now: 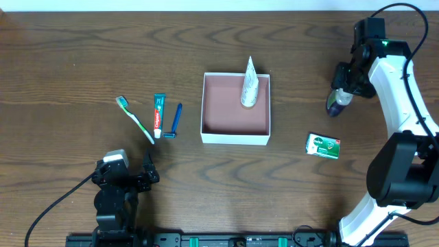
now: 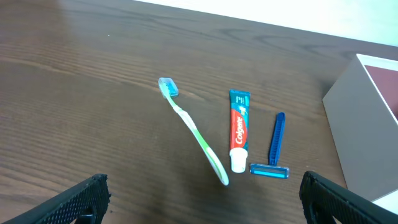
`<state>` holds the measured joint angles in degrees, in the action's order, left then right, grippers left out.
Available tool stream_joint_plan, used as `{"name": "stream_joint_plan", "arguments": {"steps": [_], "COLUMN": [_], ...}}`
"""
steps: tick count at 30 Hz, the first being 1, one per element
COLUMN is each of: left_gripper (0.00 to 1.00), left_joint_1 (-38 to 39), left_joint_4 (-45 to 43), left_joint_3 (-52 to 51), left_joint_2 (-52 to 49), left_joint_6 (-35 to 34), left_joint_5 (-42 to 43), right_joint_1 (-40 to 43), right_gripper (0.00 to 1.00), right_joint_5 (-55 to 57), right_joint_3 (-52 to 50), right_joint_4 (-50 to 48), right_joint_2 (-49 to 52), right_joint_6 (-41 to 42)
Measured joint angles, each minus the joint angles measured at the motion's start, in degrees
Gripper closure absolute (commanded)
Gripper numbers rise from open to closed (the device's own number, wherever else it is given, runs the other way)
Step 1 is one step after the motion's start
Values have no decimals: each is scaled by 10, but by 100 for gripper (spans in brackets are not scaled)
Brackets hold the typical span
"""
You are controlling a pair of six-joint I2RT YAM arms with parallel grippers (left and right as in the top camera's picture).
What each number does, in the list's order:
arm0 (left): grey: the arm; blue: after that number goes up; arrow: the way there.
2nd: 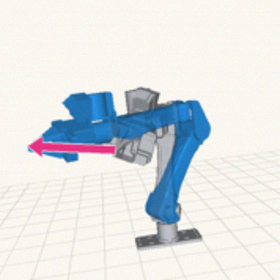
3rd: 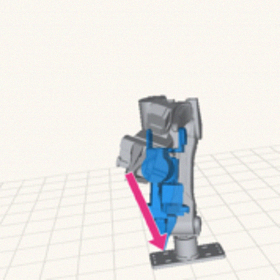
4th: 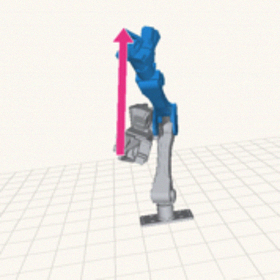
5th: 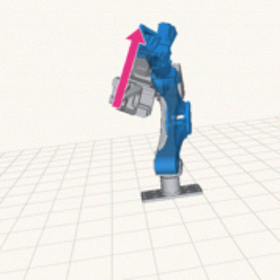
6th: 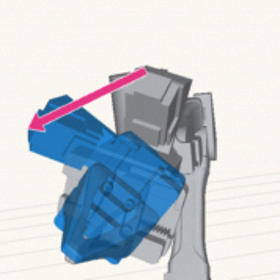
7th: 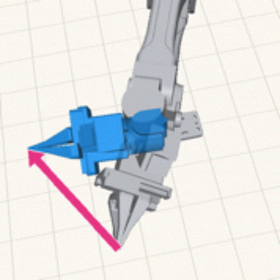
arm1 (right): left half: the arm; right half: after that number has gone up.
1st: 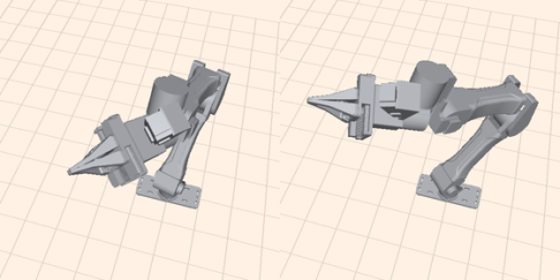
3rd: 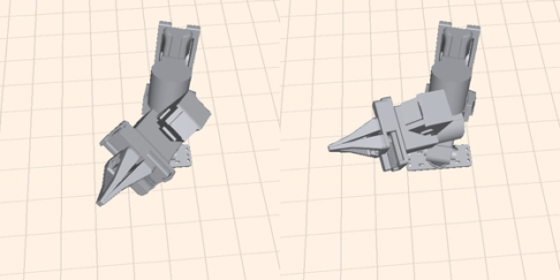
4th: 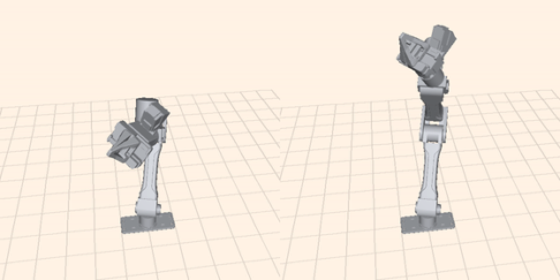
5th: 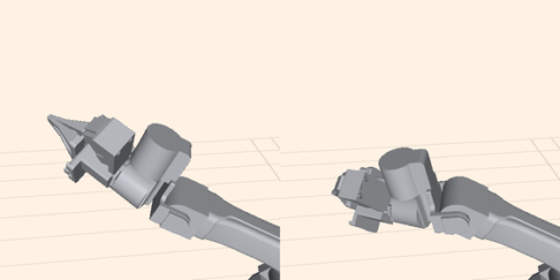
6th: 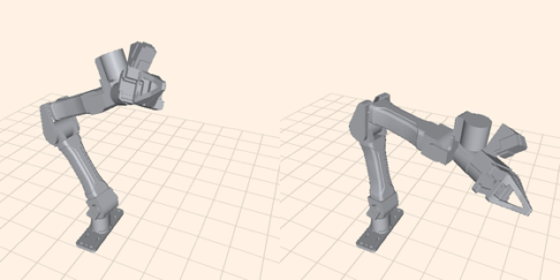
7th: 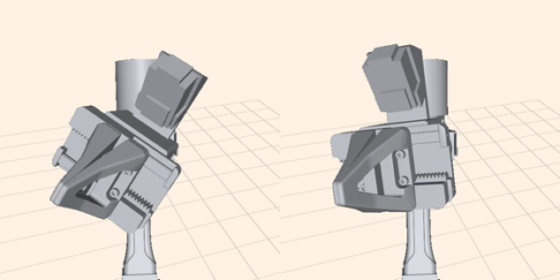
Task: Pack container
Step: 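Move the right gripper to the blue pump bottle and grasp it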
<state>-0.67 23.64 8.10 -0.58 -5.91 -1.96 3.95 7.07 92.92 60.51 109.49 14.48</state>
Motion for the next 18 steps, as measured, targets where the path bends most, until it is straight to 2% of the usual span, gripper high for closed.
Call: {"name": "stream_joint_plan", "arguments": {"steps": [3, 10, 18], "left_gripper": [2, 2, 2], "left_joint_1": [0, 0, 0], "left_joint_4": [0, 0, 0], "left_joint_3": [0, 0, 0], "left_joint_2": [0, 0, 0], "left_joint_6": [0, 0, 0], "left_joint_5": [0, 0, 0], "right_joint_1": [0, 0, 0], "right_gripper": [40, 39, 46], "right_joint_5": [-2, -2, -5], "right_joint_3": [0, -2, -36], "right_joint_4": [0, -5, -45], "right_joint_2": [0, 0, 0], "right_joint_6": [0, 0, 0]}}
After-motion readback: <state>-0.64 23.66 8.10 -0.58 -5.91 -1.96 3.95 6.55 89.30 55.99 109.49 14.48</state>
